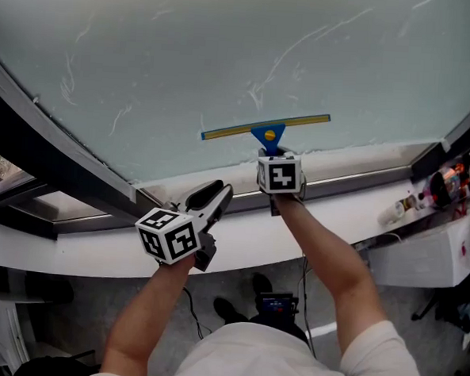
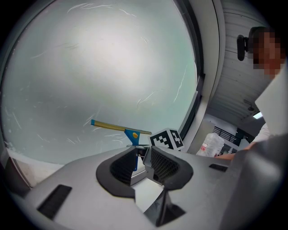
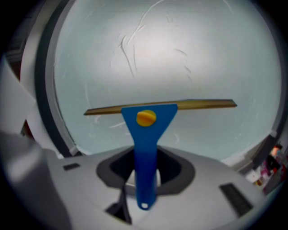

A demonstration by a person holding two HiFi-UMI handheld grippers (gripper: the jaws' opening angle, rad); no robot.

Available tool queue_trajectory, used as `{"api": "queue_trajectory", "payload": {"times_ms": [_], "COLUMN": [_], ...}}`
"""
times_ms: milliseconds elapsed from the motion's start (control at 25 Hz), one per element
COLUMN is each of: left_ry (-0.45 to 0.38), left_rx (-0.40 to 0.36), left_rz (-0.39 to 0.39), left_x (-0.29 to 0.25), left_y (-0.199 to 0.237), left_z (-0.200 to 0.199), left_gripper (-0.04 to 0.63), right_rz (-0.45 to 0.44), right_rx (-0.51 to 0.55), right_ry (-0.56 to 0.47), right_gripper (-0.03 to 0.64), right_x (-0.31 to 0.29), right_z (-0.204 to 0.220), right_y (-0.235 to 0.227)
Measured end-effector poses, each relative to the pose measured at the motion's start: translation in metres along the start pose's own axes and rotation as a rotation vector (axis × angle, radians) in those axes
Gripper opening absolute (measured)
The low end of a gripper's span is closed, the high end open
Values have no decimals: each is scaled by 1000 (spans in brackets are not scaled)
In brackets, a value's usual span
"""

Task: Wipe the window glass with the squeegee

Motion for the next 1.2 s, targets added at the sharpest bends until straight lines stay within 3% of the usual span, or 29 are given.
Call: {"api": "queue_trajectory", "payload": {"times_ms": [1200], "left_ry": [86], "left_rx": [66], "left_rz": [-28], "left_x": [-22], "left_y": [26], "left_z": [46], "left_gripper": [127], "right_rz": [-6], "right_rx": [15], "right_ry": [117], "right_gripper": [144], "right_x": [-61], "right_z": [83], "right_y": [-2]}}
Point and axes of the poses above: the fingertips, and each gripper's own axes: x backward along the fingers, y to its left, z out of its underside, the point moved 7 cm from there along x, backward along the fingers, and after that the axes turned 3 degrees about x, right-handed, at the moved point
